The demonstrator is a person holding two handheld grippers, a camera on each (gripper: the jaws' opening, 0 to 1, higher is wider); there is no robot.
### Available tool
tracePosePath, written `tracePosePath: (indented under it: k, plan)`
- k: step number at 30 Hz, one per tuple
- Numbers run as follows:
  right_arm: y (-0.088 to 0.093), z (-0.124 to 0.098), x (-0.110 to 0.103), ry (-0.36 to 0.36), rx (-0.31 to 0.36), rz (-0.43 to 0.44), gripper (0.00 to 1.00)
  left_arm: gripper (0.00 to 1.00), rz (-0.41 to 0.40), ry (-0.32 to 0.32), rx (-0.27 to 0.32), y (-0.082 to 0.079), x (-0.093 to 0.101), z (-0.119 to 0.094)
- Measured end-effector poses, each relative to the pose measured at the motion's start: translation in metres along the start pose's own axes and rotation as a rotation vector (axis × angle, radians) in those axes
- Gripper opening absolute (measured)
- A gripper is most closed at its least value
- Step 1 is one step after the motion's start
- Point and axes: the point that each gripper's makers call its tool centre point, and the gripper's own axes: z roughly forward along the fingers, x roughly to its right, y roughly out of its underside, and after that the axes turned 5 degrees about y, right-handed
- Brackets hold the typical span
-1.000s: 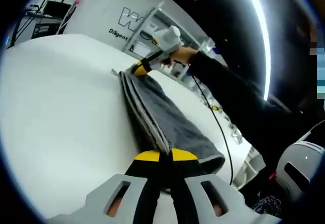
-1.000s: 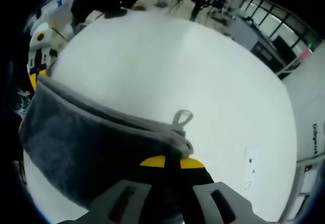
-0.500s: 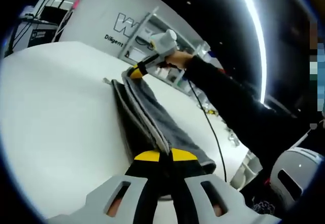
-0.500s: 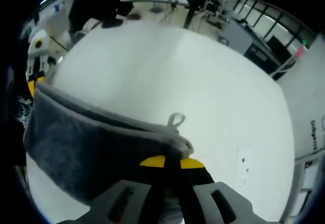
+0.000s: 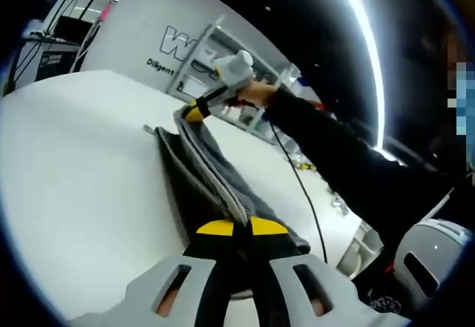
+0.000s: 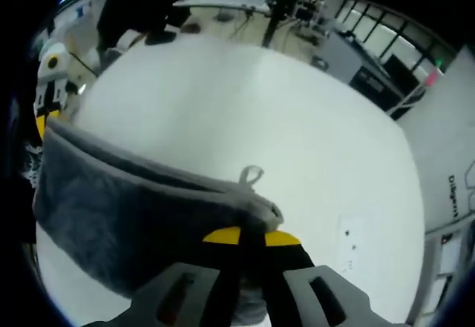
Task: Open the folded towel by lifting each exposed corner and separating the folded layers until the towel lies flat within the target outline without major curled edges
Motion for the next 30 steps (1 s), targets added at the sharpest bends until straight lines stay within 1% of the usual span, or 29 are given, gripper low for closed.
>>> tracePosePath:
  k: [3,7,13,22,27,30]
  plan:
    - [-0.004,-0.003,0.008,0.000,0.015,-0.007,0.03,0.02,0.009,0.002,-0.002,-0.001,0.001,0.000]
    - [-0.007,-0.005,0.009,0.006,0.023,-0.007,0.03,0.01,0.018,0.004,0.002,-0.004,0.002,-0.001]
    - [-0.007,-0.007,0.004,0.019,0.028,0.001,0.03,0.01,0.032,0.020,0.015,-0.011,0.008,0.000]
    - [-0.003,-0.011,-0.003,0.027,0.035,0.024,0.04,0.01,0.048,0.042,0.018,-0.015,0.017,0.003]
    - [-0.002,-0.017,-0.001,0.036,0.040,0.032,0.04,0.01,0.060,0.052,0.018,-0.018,0.020,0.005]
    - [-0.001,-0.018,-0.001,0.038,0.041,0.033,0.04,0.02,0.084,0.045,0.015,-0.019,0.022,0.006]
